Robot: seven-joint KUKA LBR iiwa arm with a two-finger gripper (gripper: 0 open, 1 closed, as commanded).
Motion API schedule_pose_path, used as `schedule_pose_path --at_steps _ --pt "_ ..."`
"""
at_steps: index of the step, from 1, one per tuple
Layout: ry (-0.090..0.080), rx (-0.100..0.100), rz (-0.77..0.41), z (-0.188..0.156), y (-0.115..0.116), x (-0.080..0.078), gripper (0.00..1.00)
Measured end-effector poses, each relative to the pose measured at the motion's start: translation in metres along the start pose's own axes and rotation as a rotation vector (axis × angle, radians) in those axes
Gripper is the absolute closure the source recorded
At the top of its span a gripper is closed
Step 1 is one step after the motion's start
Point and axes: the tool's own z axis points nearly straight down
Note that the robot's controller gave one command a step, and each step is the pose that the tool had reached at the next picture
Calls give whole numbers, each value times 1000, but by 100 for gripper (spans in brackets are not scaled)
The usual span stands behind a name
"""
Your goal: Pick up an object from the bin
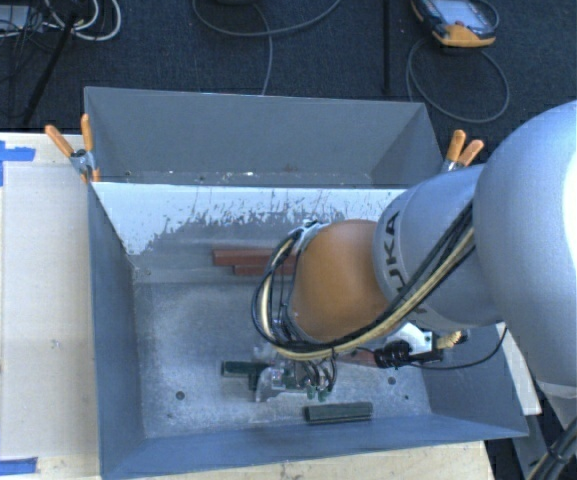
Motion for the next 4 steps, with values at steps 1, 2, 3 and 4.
schedule_pose_path --at_steps 1,2,3,4 --pt "6 5 1 -1 -1 0 100" --pt "17 10 2 -6 -2 3 100" --pt "22 13 3 -27 -2 3 100" --pt "13 9 3 -41 -1 1 100"
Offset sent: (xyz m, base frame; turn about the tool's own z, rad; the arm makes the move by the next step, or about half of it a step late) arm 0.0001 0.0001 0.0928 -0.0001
